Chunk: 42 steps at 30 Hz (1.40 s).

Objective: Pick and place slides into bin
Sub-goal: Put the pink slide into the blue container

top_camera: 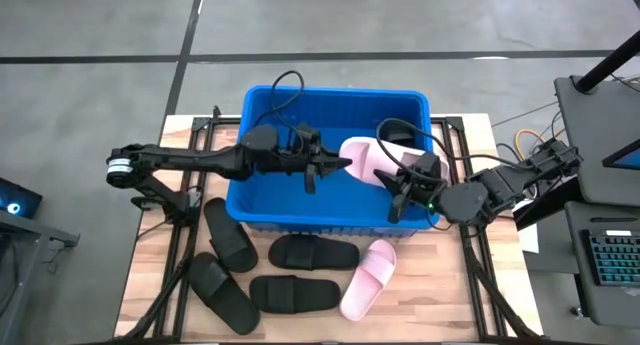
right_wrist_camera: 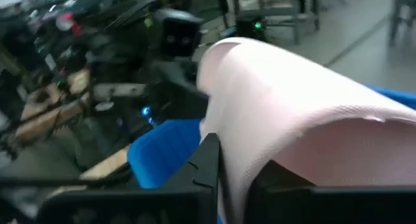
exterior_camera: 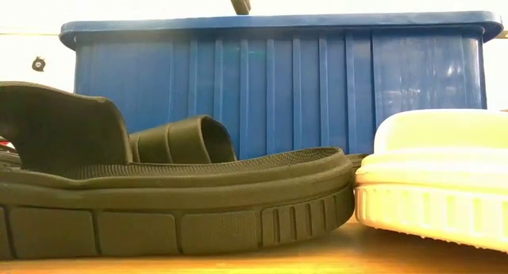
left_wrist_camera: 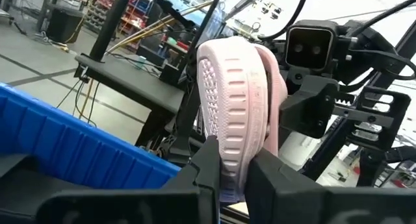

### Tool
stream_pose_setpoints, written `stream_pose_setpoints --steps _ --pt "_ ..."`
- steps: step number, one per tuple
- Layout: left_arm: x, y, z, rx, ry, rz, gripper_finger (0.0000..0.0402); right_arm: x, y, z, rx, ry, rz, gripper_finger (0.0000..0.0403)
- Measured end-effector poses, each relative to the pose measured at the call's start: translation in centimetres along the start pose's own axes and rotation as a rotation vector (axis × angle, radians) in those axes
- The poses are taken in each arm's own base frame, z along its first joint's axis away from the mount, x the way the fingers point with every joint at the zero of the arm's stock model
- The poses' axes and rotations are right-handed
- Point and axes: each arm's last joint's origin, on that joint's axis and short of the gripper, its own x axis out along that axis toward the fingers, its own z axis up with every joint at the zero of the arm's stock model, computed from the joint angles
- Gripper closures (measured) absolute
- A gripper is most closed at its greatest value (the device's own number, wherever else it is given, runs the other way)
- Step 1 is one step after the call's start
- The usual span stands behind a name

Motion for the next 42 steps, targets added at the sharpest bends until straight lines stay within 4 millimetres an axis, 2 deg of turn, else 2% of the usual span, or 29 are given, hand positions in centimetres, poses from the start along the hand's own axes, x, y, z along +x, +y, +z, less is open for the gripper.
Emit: stream_pose_setpoints --steps 3,8,12,16,22,27,35,38,42 --pt "-0.2 0.3 0.4 -0.012 0.013 -0.037 0.0384 -0.1 0.3 0.3 -0.084 0.004 0.061 0.0343" --pt "-0.7 1.7 1.3 -0.135 0.051 -0.088 0.0384 -0.4 0.6 1.4 -0.195 -0.013 0.092 0.0261" --pt "-1.4 2.4 2.1 -0.144 0.076 -0.111 0.0385 -1.0 0.7 3.0 -0.273 -0.041 0.105 0.0204" --pt "-2.0 3.1 2.5 -0.189 0.140 -0.154 0.0385 -1.9 0.3 4.9 -0.391 -0.048 0.091 0.0171" --pt "-2.8 3.8 3.0 -0.337 0.254 -0.237 0.0385 -2.9 -0.3 6.8 -0.541 -0.027 0.095 0.0157" --pt "-3.1 4.7 3.0 -0.516 0.366 -0.264 0.0385 -3.4 0.5 7.7 -0.766 -0.046 0.238 0.0163" --pt "-3.4 5.8 2.8 -0.694 0.412 -0.172 0.0385 -1.5 3.6 6.4 -1.185 -0.013 0.250 0.0168" --pt "-3.5 6.0 2.5 -0.725 0.442 -0.139 0.0385 -0.5 4.6 5.2 -1.359 0.066 0.241 0.0170" --pt "-3.7 6.1 2.2 -0.748 0.476 -0.127 0.0385 0.4 5.5 4.4 -1.499 0.185 0.180 0.0170"
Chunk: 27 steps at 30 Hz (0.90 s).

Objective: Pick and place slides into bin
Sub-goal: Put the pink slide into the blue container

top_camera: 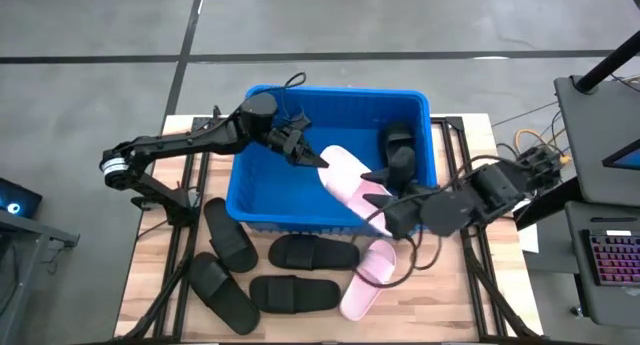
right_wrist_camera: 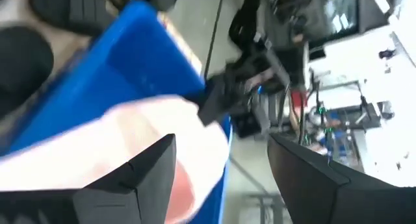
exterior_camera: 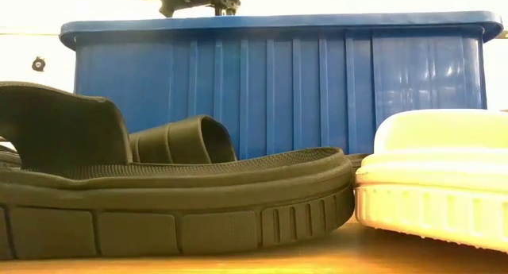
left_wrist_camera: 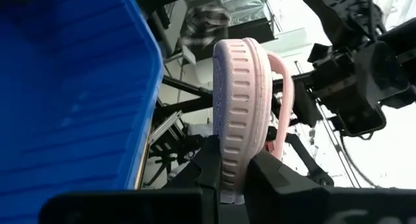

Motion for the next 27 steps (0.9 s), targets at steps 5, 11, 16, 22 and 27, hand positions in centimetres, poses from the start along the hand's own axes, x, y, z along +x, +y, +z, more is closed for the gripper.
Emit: stream_pose_setpoints --steps 5,11,16,22,27 --pt "0.0 -0.2 0.1 -0.008 -0.003 -0.006 0.0385 0.9 0.6 0.6 -0.051 0.123 0.079 0.0175" --pt "-0.1 -0.2 0.1 -0.014 0.017 -0.015 0.0385 2.1 1.3 1.4 -0.126 0.210 0.075 0.0180" --pt "-0.1 -0.2 0.1 -0.006 0.018 -0.018 0.0385 3.1 1.1 1.2 -0.152 0.311 -0.054 0.0179" --pt "-0.1 -0.3 0.2 -0.003 0.015 -0.020 0.0386 3.4 0.9 0.9 -0.155 0.258 0.067 0.0179" --pt "-0.1 -0.3 0.2 0.000 0.014 -0.019 0.0386 3.9 0.7 0.9 -0.128 0.250 0.063 0.0179"
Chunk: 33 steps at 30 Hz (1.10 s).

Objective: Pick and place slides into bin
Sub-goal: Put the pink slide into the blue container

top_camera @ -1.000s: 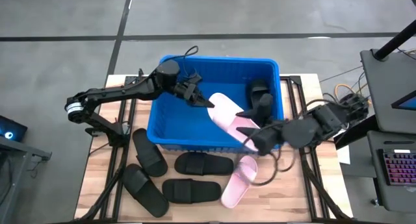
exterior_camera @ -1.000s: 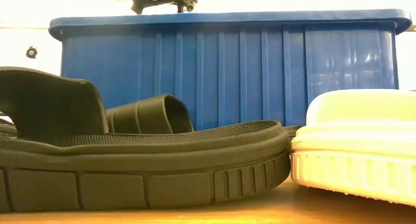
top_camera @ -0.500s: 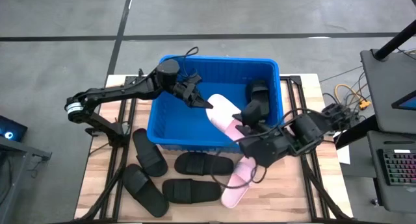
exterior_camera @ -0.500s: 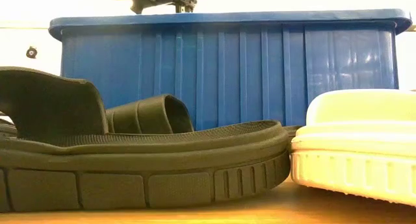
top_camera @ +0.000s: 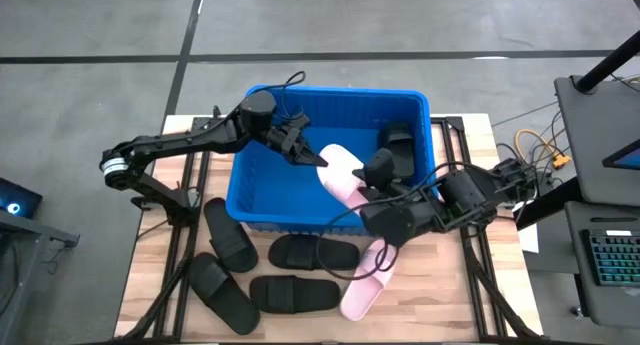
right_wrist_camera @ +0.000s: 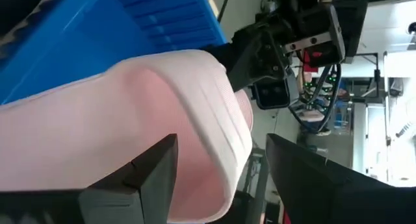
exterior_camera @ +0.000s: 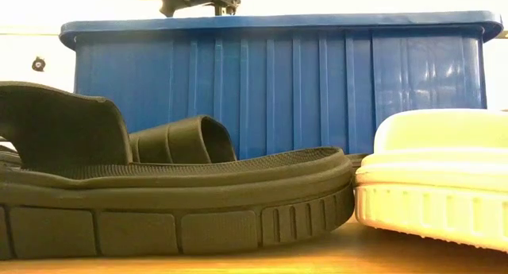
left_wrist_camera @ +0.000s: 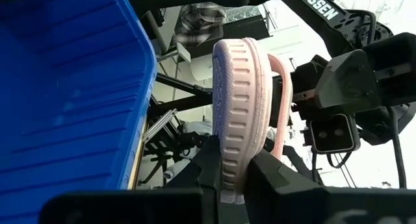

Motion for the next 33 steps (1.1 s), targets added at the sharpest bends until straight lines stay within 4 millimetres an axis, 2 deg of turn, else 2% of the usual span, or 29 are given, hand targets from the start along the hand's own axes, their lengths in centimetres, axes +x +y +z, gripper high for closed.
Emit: stream_pose_setpoints --steps 4,10,15,18,24,29,33 --pt "0.0 0.0 0.0 0.002 0.000 -0.001 0.0386 1.0 -0.2 -0.2 -0.008 0.015 0.028 0.0179" --pt "0.0 -0.2 0.0 0.025 0.018 -0.018 0.0387 2.3 -1.4 -0.3 0.077 0.004 0.009 0.0191" --pt "0.0 -0.4 0.2 0.058 -0.002 -0.036 0.0387 3.0 -1.8 -0.7 0.142 -0.043 0.091 0.0226" --pt "-0.1 -0.4 0.3 0.058 -0.008 -0.033 0.0386 3.2 -2.0 -0.8 0.156 -0.033 0.088 0.0265" --pt "-0.3 -0.4 0.5 0.077 -0.026 -0.042 0.0332 3.5 -2.2 -1.1 0.151 -0.012 0.068 0.0379" --pt "-0.3 -0.7 0.6 0.236 -0.062 -0.051 0.0290 3.5 -2.2 -1.2 0.150 -0.001 0.059 0.0391" --pt "-0.4 -1.2 1.0 0.387 -0.132 -0.058 0.0256 2.8 -2.5 -2.0 0.156 0.036 0.033 0.0392"
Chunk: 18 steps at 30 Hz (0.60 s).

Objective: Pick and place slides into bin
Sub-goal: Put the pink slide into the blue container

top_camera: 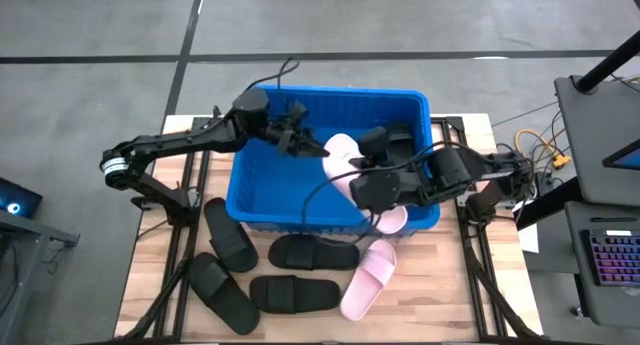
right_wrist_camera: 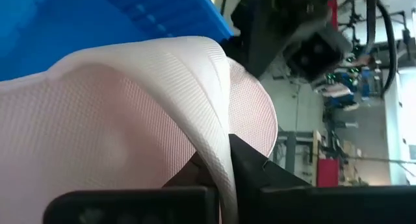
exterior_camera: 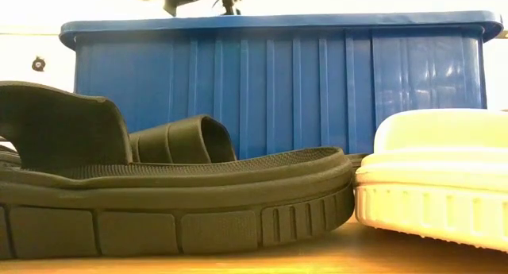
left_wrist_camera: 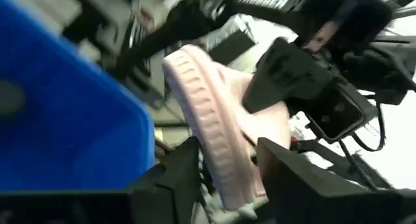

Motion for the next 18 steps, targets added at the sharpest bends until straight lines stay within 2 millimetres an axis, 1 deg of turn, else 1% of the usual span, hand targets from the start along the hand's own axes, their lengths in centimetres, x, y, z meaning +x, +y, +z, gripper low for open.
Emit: stream_pose_setpoints --steps 5,8,10,14,18 --pt "-0.4 -0.2 0.9 0.152 -0.080 -0.002 0.0204 -1.5 -1.0 -1.9 0.058 0.031 -0.034 0.0393" --pt "-0.8 -0.1 1.3 0.265 -0.125 0.031 0.0178 -2.5 -1.9 -2.9 0.142 0.020 -0.049 0.0393" --pt "-1.2 -0.2 1.8 0.346 -0.167 0.030 0.0169 -2.7 -2.6 -3.7 0.226 0.021 -0.061 0.0393" --pt "-1.8 -0.8 2.7 0.458 -0.257 0.013 0.0165 -2.0 -4.1 -5.3 0.434 0.047 -0.054 0.0394" --pt "-2.0 -1.1 3.3 0.486 -0.341 0.038 0.0164 -0.2 -5.2 -6.4 0.566 0.109 -0.066 0.0394"
